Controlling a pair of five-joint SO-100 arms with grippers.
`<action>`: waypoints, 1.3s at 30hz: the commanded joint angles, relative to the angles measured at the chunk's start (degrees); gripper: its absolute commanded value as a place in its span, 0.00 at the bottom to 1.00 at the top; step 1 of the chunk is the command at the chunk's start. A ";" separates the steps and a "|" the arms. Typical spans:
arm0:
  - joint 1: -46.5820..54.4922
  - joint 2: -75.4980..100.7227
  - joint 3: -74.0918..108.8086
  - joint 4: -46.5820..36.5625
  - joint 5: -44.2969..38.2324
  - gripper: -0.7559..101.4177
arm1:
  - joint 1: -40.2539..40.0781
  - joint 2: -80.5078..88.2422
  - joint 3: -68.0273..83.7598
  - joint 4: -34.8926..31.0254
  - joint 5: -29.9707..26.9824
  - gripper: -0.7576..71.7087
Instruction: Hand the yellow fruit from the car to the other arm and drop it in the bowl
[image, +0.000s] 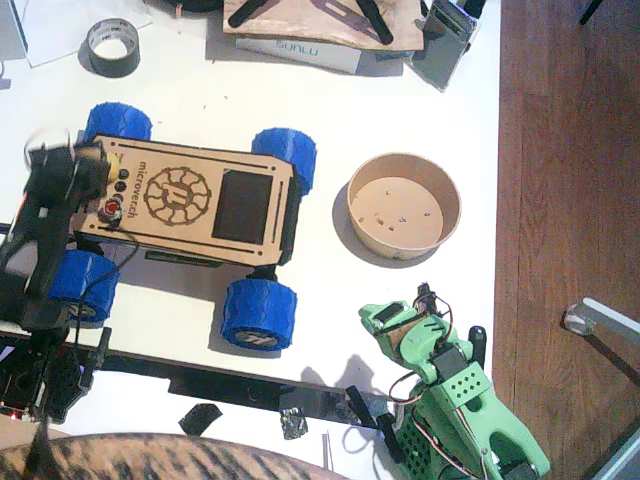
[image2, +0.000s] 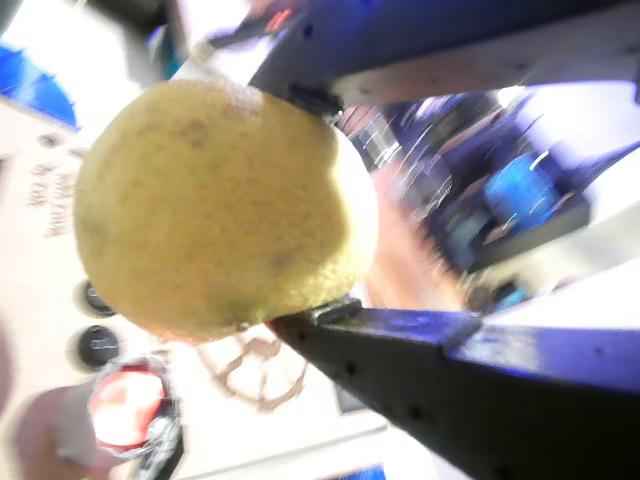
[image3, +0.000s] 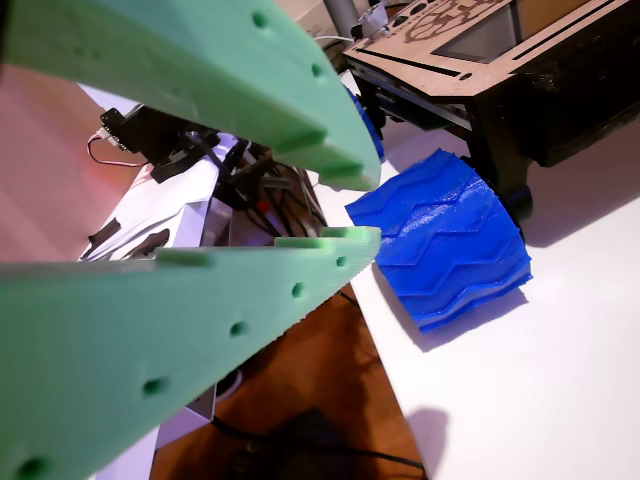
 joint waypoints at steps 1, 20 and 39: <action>3.78 14.59 8.09 -5.01 -3.60 0.01 | -0.53 0.35 -0.18 -1.14 -0.79 0.01; 47.99 23.64 33.66 -43.33 -42.71 0.01 | -3.96 0.44 -4.57 -2.55 -9.49 0.01; 64.16 12.39 48.69 -78.49 -64.95 0.01 | -24.52 10.20 -7.29 0.70 -49.04 0.01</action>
